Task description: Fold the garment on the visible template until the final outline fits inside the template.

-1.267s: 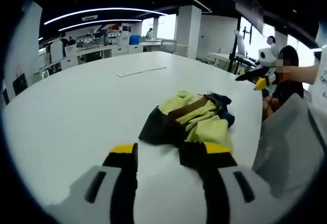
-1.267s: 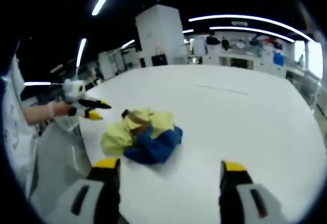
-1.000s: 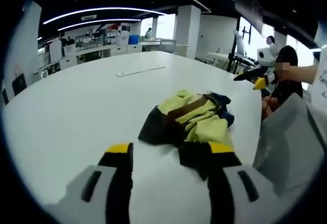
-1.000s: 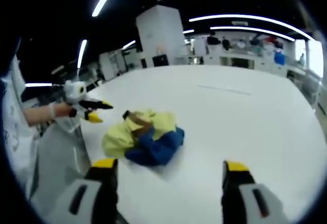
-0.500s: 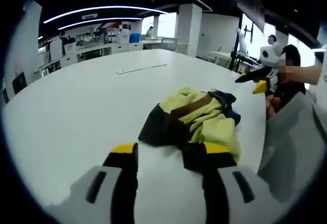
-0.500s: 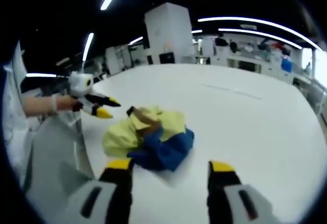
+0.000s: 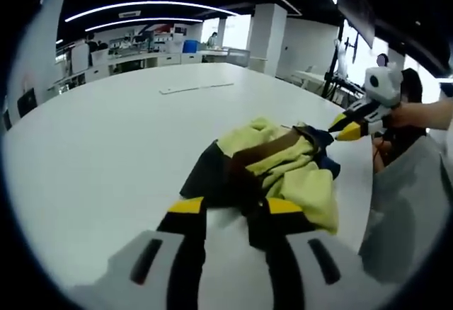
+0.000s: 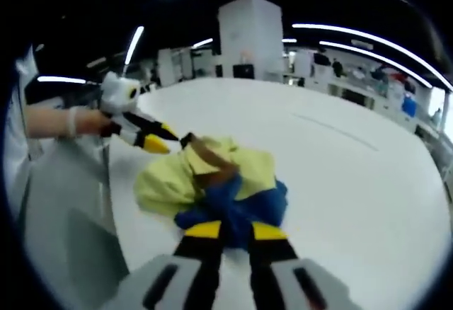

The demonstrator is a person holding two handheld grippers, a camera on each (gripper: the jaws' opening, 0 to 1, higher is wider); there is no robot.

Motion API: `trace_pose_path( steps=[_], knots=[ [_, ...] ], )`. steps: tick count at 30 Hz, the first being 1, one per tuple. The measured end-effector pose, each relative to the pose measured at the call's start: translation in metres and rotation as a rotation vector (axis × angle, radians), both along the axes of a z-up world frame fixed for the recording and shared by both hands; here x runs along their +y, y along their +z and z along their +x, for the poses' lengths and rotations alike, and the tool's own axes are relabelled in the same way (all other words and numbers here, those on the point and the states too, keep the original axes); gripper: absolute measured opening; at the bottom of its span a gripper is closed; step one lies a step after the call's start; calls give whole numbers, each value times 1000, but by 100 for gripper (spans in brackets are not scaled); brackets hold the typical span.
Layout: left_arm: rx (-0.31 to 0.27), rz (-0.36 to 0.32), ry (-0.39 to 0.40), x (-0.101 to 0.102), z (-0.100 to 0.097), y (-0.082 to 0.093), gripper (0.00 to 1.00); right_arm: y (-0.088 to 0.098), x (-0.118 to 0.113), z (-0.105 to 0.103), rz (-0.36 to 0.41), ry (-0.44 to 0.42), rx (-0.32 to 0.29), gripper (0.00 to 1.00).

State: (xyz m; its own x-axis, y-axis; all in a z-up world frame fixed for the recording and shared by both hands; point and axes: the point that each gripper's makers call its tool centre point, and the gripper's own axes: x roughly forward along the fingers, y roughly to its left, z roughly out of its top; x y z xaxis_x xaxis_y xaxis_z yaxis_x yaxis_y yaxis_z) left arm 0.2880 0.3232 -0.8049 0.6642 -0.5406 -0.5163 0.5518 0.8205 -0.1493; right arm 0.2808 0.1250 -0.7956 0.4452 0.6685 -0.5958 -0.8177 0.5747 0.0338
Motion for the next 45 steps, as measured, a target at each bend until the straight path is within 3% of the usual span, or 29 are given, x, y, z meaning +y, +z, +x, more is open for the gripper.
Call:
trace_pose_path(
  steps=[4,14,26,35,45],
  knots=[
    [6,0,7,-2,1,-2,25,-7,4,2,-19,5,11,0],
    [19,2,37,-5,8,-6,16,22,-5,17,81,-105,2,0],
    [25,12,73,-3,16,-9,0,23,-13,18,84,-129,1,0],
    [8,8,53,-2,15,7,0,33,-19,27,114,-165,-10,0],
    [-73,-11,42,1,24,58,0,67,-26,38,161,-194,-75,0]
  ],
)
